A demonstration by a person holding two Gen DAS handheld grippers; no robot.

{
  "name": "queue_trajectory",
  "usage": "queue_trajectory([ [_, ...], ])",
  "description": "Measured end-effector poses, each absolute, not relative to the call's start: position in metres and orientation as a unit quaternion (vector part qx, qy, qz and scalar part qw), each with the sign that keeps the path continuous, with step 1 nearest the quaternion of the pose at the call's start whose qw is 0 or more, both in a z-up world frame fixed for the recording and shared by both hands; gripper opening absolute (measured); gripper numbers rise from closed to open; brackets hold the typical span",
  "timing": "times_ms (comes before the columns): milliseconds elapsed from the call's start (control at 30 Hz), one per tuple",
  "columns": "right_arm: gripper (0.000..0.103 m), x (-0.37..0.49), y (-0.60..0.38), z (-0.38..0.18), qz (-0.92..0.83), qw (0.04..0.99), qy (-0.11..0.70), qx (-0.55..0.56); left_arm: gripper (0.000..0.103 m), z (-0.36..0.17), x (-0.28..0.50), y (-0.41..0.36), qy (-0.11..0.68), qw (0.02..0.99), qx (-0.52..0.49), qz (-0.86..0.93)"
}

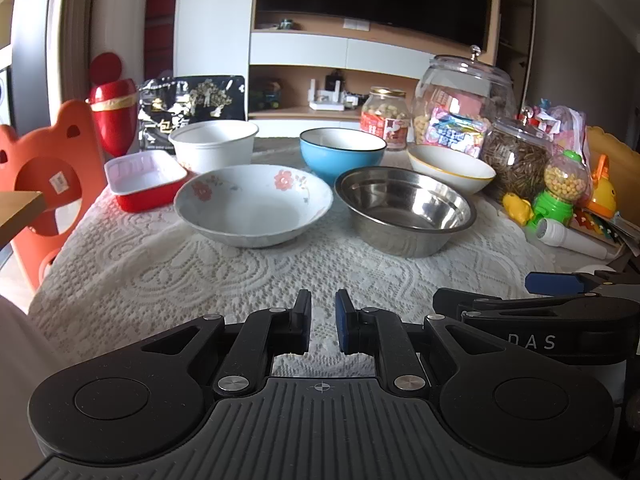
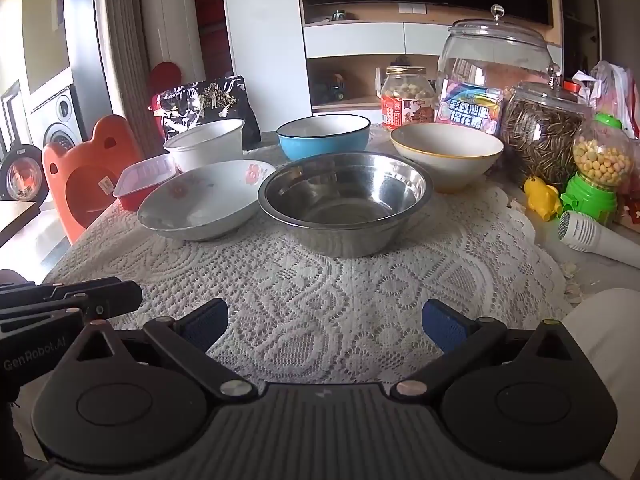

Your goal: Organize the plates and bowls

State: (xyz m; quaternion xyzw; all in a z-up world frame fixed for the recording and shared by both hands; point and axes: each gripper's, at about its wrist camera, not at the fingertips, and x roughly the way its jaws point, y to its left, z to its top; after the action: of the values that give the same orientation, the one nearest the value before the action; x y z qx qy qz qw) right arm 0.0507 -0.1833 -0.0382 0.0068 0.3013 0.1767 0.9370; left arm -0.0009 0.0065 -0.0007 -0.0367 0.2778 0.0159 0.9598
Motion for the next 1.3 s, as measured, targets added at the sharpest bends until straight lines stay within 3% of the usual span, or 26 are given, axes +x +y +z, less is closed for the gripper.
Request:
queue_trajectory([
  [1300, 0.103, 0.0532, -0.182, -0.0403, 0.179, 0.933, 0.311, 0.01, 0.016, -0.0014, 0.0002, 0.0082, 0.282, 0.958, -0.039, 0.023],
])
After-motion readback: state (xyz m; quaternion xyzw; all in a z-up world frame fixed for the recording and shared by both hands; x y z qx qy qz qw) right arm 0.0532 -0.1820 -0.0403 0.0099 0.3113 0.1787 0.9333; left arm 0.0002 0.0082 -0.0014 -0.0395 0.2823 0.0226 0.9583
